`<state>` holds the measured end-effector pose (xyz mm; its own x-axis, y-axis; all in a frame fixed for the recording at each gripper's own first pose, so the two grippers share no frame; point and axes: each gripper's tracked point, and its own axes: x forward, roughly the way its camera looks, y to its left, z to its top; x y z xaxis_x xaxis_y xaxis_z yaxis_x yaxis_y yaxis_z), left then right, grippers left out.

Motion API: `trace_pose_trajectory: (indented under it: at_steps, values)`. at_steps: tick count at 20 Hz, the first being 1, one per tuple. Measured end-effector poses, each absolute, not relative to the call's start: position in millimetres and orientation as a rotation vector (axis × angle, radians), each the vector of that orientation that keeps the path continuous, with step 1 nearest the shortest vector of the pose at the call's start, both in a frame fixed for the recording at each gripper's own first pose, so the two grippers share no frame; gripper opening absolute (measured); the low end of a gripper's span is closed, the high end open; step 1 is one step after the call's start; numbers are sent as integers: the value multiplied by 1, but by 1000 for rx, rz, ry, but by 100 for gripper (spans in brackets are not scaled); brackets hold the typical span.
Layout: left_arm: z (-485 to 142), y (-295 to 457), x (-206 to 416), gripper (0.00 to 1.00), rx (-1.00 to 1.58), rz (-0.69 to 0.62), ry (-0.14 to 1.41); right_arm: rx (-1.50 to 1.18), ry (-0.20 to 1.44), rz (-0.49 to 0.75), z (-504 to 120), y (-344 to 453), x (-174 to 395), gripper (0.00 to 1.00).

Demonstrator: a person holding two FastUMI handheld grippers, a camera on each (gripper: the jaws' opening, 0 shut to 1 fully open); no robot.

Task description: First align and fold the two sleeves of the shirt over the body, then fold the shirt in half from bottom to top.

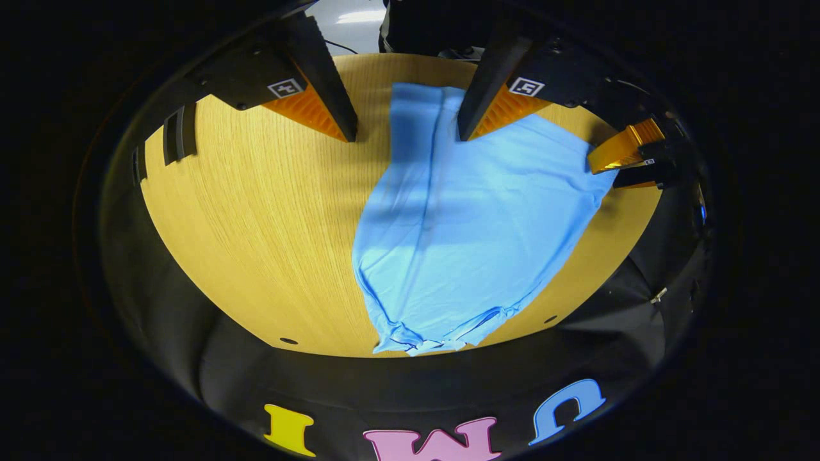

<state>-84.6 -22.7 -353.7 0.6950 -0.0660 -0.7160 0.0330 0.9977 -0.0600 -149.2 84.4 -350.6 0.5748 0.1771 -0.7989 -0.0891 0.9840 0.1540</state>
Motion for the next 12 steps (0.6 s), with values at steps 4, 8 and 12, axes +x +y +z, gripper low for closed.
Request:
trace_pose_trajectory:
  at_steps: [4, 8, 12]
  values:
    - [-357, -29, -82, 94, -20, -50, 811, 38, 952, 171, -354, 81, -147, 96]
    - [-356, -48, -82, 52, -7, -94, 821, 24, 957, 218, -354, 95, -146, 54]
    - [-354, -58, -77, 15, -35, -107, 813, 31, 955, 245, -352, 103, -141, 9]
